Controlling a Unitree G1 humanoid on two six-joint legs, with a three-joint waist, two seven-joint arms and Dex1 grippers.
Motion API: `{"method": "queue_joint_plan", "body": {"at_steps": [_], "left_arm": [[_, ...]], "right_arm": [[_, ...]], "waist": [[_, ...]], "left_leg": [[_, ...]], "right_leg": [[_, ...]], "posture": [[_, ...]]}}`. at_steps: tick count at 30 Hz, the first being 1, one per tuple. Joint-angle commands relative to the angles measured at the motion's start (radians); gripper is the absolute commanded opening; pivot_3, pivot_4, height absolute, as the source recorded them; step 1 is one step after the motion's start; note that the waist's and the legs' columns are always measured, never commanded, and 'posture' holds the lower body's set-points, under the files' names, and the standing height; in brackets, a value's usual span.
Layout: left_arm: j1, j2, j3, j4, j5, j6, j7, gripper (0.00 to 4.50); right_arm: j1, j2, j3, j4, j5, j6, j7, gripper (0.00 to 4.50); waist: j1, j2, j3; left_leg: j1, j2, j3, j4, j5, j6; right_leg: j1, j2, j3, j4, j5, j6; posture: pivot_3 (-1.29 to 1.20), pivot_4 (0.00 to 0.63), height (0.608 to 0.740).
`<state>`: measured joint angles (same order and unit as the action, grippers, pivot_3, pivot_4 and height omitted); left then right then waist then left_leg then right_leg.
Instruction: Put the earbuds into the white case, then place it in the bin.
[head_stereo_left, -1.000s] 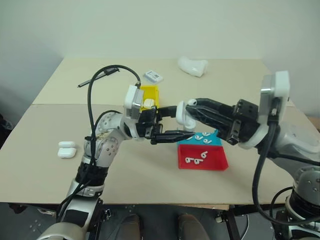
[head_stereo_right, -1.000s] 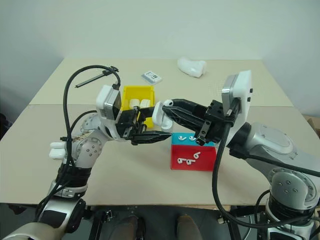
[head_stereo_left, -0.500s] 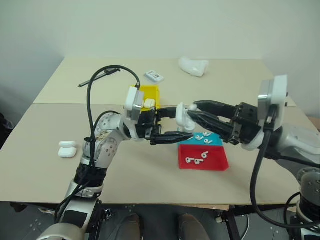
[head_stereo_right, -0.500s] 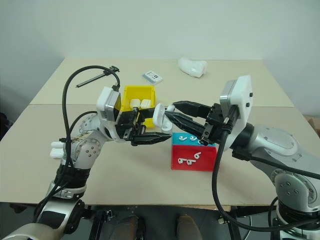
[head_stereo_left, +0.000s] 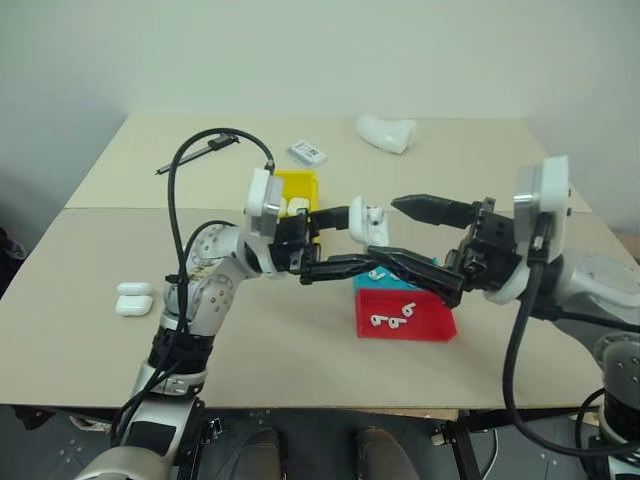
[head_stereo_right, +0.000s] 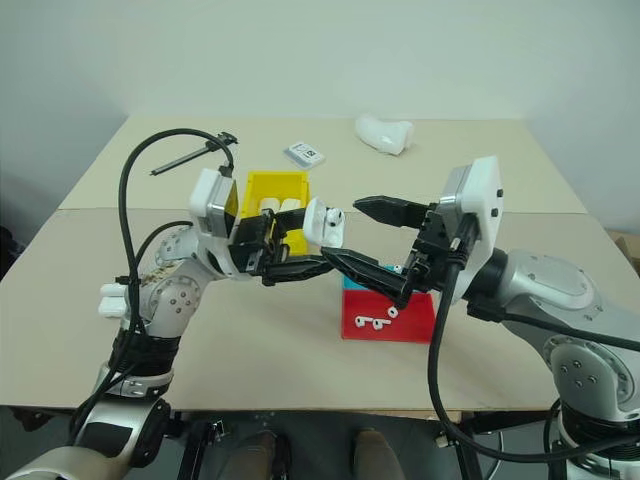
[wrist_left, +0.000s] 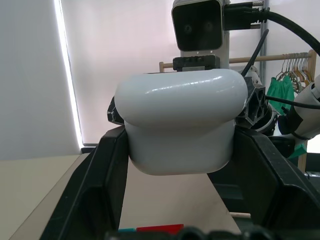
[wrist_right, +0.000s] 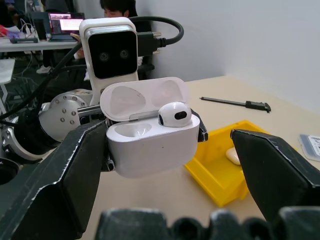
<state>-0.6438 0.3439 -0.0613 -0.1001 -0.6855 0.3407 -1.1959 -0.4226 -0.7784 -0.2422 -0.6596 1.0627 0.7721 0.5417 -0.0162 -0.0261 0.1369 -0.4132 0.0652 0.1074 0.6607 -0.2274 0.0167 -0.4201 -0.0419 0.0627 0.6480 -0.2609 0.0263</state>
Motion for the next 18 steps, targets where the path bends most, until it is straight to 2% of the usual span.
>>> {"method": "queue_joint_plan", "body": {"at_steps": [1, 4, 8, 12, 15, 18], "left_arm": [[0.006, 0.034, 0.046, -0.025, -0.006, -0.026, -0.013, 2.78], [0.011, 0.058, 0.061, -0.022, -0.006, -0.030, -0.020, 2.78], [0.014, 0.073, 0.077, -0.027, -0.009, -0.032, -0.021, 2.78], [0.018, 0.075, 0.085, -0.034, -0.003, -0.044, -0.014, 2.78], [0.029, 0.073, 0.092, -0.049, -0.002, -0.053, 0.003, 2.78], [0.051, 0.081, 0.102, -0.079, -0.005, -0.054, 0.025, 2.78]], "right_arm": [[-0.049, -0.072, -0.043, 0.110, -0.068, -0.026, 0.055, 4.48], [-0.108, -0.168, 0.054, 0.219, -0.212, -0.076, 0.189, 4.48], [-0.241, -0.289, 0.370, 0.423, -0.603, -0.279, 0.426, 4.48], [-0.430, -0.237, 0.609, 0.708, -0.902, -0.570, 0.644, 4.48], [-0.548, -0.161, 0.699, 0.937, -1.028, -0.771, 0.764, 3.55], [-0.654, -0.059, 0.753, 1.156, -1.126, -0.880, 0.810, 2.52]], "waist": [[0.001, 0.000, 0.000], [0.002, 0.000, 0.000], [0.001, 0.000, 0.000], [-0.006, 0.001, 0.000], [-0.006, 0.001, 0.001], [-0.004, 0.001, 0.001]], "left_leg": [[0.000, 0.000, 0.000, 0.000, 0.000, 0.000], [0.000, 0.000, 0.001, 0.000, 0.000, 0.000], [0.000, 0.000, 0.002, 0.000, 0.000, 0.001], [0.001, 0.000, 0.005, 0.000, 0.000, 0.001], [0.001, 0.001, 0.006, 0.000, 0.000, 0.001], [0.000, 0.001, 0.007, 0.000, 0.000, 0.001]], "right_leg": [[0.000, 0.000, 0.000, 0.000, 0.000, 0.000], [0.000, 0.000, 0.000, 0.000, 0.000, 0.000], [-0.001, 0.000, 0.000, -0.001, 0.000, 0.000], [-0.002, 0.000, 0.002, 0.000, 0.000, 0.000], [-0.003, 0.001, 0.002, 0.000, 0.000, 0.000], [-0.003, 0.001, 0.002, 0.000, 0.000, 0.000]], "posture": [[0.00, 0.150, 0.740], [0.00, 0.150, 0.740], [0.00, 0.150, 0.740], [0.00, 0.150, 0.740], [0.00, 0.150, 0.740], [0.00, 0.150, 0.740]]}}
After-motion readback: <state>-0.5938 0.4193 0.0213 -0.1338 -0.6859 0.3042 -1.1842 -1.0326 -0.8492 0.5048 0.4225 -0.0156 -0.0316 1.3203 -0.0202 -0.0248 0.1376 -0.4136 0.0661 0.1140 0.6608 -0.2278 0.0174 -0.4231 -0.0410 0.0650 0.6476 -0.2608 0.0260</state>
